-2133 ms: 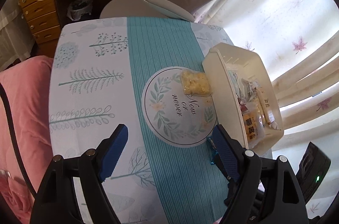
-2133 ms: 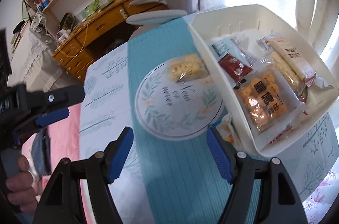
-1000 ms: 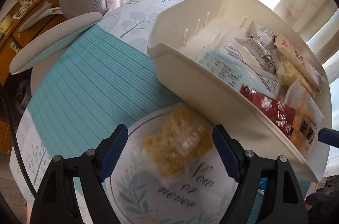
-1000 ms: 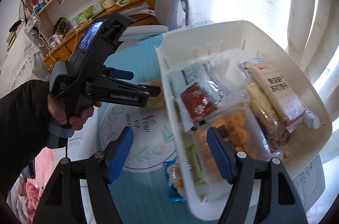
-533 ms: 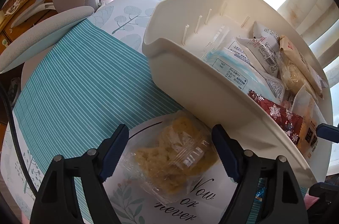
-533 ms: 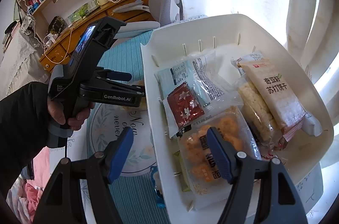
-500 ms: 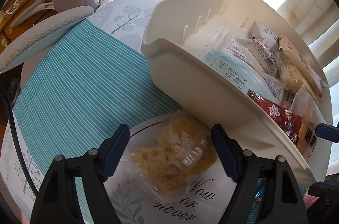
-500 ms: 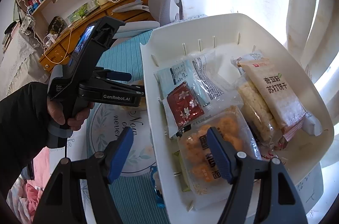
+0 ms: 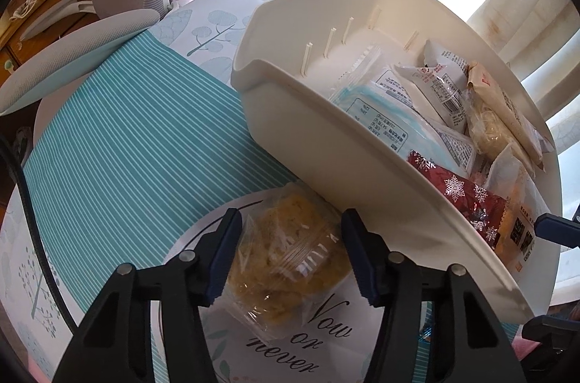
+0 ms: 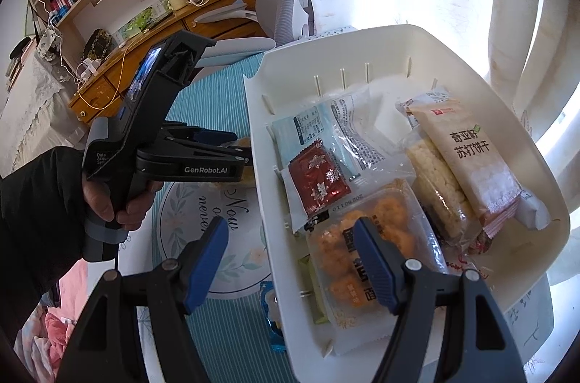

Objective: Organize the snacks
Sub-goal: 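Close the left tool on the clear puffed-snack bag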

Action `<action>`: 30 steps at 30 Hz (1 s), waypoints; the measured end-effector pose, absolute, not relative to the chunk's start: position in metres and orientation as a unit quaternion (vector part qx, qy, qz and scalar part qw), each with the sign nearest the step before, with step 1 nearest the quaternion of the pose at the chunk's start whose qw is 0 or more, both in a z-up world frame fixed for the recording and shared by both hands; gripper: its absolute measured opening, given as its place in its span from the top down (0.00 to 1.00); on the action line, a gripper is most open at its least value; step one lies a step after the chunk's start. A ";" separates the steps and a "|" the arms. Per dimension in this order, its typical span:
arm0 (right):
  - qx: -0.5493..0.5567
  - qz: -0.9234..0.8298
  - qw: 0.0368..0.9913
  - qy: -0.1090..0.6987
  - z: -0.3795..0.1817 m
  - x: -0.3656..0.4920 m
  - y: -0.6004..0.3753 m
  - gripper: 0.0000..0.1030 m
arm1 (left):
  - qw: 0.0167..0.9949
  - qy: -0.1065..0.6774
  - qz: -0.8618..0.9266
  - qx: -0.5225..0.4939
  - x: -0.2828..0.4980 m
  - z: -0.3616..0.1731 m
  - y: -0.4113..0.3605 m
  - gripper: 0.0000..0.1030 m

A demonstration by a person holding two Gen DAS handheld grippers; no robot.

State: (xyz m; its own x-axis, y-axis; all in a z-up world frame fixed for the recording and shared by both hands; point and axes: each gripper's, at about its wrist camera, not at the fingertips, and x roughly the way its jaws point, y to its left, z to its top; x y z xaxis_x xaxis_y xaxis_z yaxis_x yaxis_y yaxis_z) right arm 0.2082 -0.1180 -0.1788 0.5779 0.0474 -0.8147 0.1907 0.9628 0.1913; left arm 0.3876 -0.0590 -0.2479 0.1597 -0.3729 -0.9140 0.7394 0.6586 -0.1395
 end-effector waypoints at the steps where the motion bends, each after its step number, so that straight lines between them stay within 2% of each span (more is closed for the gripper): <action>1: 0.131 -0.041 0.879 0.457 -0.178 0.208 -0.118 0.30 | 0.742 0.529 -0.374 0.170 0.387 -0.248 -0.058 0.48; 17: 0.129 -0.068 0.875 0.461 -0.173 0.196 -0.117 0.30 | 0.760 0.552 -0.331 0.090 0.367 -0.244 -0.016 0.55; 30: 0.091 -0.128 0.877 0.455 -0.164 0.181 -0.112 0.30 | 0.772 0.558 -0.304 0.012 0.312 -0.231 0.047 0.57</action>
